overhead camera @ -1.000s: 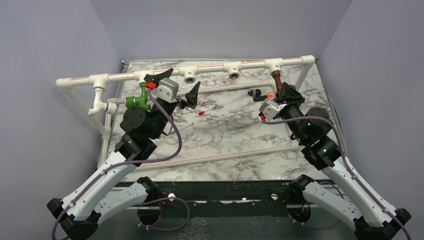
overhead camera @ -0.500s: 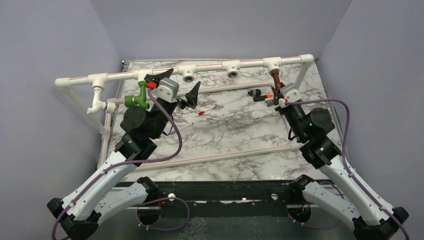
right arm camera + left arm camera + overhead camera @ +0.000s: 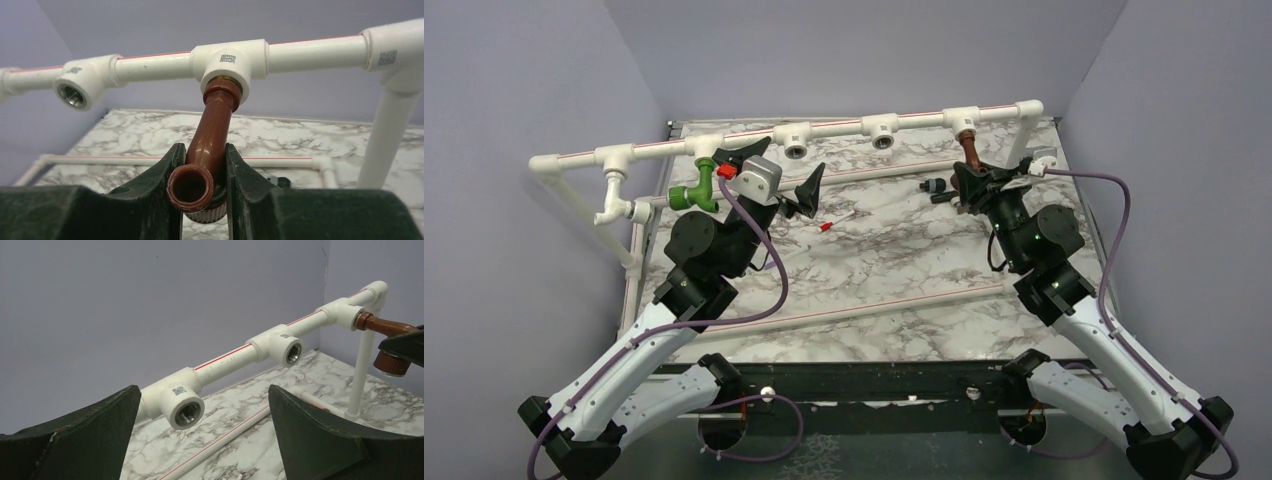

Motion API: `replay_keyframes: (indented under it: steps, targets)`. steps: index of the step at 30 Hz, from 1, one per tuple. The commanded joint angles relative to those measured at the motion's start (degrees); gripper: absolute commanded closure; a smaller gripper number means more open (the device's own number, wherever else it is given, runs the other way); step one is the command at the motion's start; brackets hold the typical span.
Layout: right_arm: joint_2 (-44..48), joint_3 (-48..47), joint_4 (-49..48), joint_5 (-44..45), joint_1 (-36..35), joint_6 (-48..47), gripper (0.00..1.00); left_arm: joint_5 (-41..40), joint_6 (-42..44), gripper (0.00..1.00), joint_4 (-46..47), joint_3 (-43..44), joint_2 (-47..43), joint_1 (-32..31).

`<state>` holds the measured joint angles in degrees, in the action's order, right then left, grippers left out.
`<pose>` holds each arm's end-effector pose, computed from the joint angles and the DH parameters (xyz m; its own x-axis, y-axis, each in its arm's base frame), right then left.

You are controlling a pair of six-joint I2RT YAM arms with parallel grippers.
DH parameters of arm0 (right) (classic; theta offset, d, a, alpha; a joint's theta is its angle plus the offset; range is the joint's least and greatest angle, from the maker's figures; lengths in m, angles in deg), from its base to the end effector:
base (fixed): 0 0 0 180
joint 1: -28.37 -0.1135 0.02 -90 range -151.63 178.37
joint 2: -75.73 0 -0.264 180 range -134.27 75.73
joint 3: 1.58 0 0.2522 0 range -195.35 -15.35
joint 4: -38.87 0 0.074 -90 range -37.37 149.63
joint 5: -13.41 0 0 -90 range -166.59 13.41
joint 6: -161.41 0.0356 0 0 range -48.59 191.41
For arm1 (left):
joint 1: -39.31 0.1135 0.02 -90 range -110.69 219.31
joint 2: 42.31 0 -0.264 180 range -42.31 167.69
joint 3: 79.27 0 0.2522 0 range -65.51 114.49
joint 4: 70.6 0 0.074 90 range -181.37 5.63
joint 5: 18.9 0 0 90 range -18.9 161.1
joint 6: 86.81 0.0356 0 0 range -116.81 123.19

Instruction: Install the water faucets

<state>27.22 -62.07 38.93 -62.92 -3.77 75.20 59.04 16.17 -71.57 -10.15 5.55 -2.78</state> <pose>0.1722 0.0982 0.3860 0.1533 0.1722 -0.9731 -0.3320 0.9364 0.1134 0.1385 -0.1151 0.4384 0.3653 -0.0340 -0.9303 0.4392 0.8874 0.1401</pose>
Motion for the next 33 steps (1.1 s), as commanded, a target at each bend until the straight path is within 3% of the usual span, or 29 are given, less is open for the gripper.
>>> replay_keyframes:
  steps: [1, 23, 33]
  targets:
    - [-2.3, -2.1, -7.3, -10.8, -2.0, 20.6, 0.99, -0.9, 0.4, 0.01, 1.4, -0.3, -0.8, -0.2]
    - [-4.1, 6.8, -21.8, -0.9, -2.0, 73.9, 0.99, -0.5, 0.0, 0.01, 1.4, -0.2, -0.3, -0.2]
    - [-4.6, 7.1, -21.5, 1.6, -2.0, 87.5, 0.99, -0.4, -0.1, 0.01, 1.4, -0.2, -0.3, -0.1]
